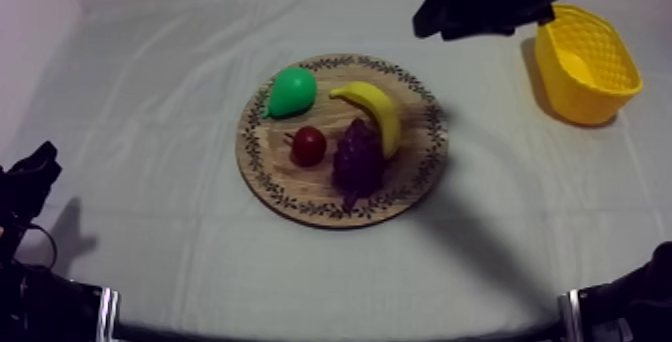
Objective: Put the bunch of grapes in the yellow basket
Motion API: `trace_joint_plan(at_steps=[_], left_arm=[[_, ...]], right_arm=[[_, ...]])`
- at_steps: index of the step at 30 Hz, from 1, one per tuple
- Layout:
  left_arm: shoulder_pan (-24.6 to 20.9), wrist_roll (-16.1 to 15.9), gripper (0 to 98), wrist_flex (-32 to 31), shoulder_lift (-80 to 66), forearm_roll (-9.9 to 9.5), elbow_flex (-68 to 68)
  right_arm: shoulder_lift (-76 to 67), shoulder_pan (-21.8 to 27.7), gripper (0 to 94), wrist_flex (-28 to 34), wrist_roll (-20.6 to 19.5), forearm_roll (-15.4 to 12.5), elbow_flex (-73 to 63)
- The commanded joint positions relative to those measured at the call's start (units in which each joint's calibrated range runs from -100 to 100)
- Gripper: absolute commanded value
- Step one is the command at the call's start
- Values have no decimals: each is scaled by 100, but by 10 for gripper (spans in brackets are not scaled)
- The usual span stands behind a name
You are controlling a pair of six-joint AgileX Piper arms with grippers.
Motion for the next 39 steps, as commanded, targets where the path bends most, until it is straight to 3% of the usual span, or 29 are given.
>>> trace_joint_plan(at_steps=[1, 6, 12, 39], left_arm=[[-3, 1, 1, -1, 5, 1, 0], [-3, 1, 1, -1, 5, 1, 0], [-3, 1, 1, -1, 5, 1, 0], [-3, 1, 1, -1, 5, 1, 0]], right_arm=[[53, -70, 463, -32, -228, 64, 51], [316, -194, 580, -48, -367, 103, 81], [821, -284, 642, -3, -410, 59, -56], [3648, -376, 659, -1105, -562, -38, -359]])
